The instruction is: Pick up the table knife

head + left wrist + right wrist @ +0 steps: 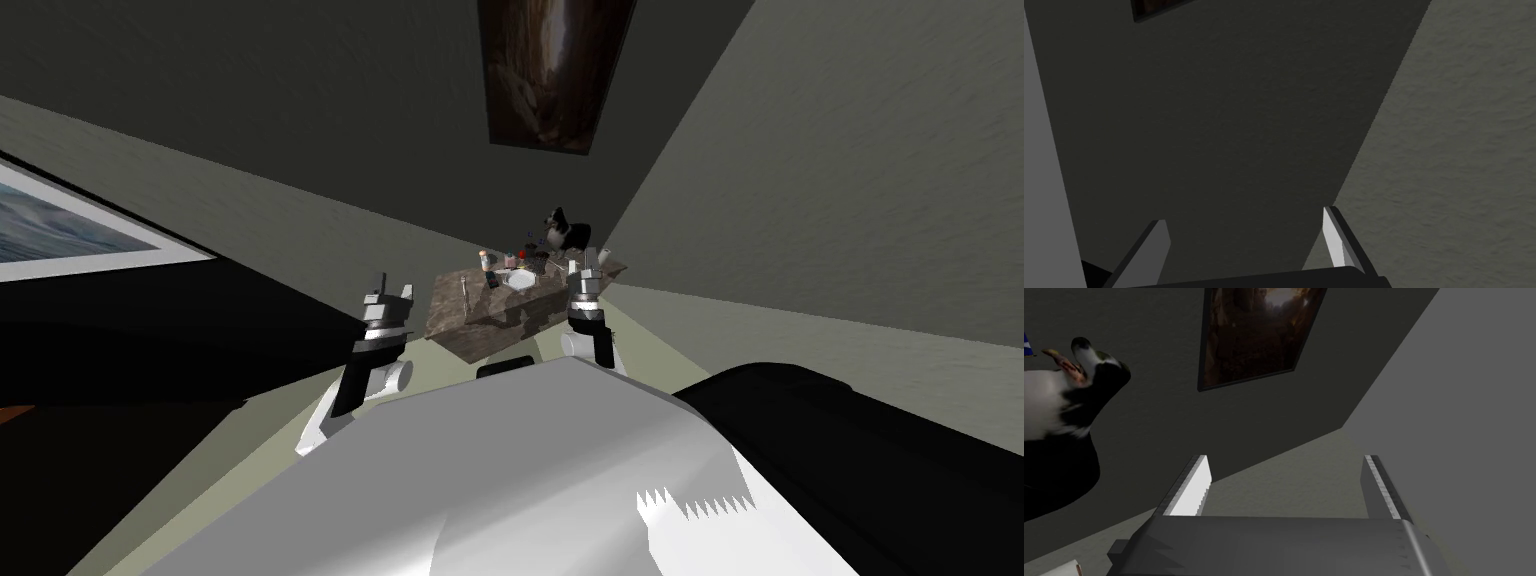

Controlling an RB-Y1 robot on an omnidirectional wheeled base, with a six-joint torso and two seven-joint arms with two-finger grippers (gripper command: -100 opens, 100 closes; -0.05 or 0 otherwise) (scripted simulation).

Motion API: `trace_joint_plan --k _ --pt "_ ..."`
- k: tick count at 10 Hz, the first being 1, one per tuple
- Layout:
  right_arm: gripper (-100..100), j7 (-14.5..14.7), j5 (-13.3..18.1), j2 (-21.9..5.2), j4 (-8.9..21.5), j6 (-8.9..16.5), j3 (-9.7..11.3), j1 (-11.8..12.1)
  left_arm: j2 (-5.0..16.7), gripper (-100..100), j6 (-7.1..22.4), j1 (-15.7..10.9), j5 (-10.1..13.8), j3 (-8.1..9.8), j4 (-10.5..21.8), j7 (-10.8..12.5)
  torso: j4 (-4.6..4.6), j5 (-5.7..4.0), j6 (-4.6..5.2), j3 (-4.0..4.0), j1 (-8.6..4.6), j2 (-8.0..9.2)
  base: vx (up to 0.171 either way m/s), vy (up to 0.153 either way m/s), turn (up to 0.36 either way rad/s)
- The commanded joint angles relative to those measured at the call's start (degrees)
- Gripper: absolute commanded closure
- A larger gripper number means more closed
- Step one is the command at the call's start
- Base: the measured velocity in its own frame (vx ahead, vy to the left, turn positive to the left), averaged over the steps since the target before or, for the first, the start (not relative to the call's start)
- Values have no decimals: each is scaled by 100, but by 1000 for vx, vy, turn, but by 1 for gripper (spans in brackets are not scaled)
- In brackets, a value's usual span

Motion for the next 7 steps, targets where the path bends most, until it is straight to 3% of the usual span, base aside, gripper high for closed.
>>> trace_joint_plan --k 1,3,6,7 --pt "0 0 0 0 0 0 0 0 176 -100 28 -34 50 -19 93 40 0 0 0 0 0 0 -4 84 -78" --pt "0 0 0 0 0 0 0 1 575 -100 253 -210 245 -85 342 147 -1 -1 -2 -3 -9 -6 -2 80 -220" --pt "0 0 0 0 0 0 0 1 931 -100 385 -287 353 -129 468 195 -2 -2 -2 -4 -13 -7 -6 56 -102" --pt "0 0 0 0 0 0 0 1 1162 -100 529 -356 467 -179 592 238 -2 -3 -4 -4 -21 -7 0 38 -231"
